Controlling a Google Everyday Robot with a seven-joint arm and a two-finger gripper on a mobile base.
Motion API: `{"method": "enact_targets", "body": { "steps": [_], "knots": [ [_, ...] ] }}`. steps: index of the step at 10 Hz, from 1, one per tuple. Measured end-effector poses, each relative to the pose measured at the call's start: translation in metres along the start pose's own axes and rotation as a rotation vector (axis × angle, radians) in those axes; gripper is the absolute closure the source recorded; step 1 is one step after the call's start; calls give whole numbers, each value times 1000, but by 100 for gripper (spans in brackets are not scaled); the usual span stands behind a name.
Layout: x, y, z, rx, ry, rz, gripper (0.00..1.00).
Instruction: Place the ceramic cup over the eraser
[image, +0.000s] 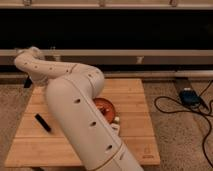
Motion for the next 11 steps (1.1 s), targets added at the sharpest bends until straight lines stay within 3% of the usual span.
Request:
{"method": "enact_targets", "body": {
  "steps": [5, 6, 11],
  "knots": [
    [-13, 15, 15, -36, -35, -19, 24],
    [-16, 14, 17, -33, -32, -25, 35],
    [-17, 14, 10, 80, 8, -61, 84]
  ]
}}
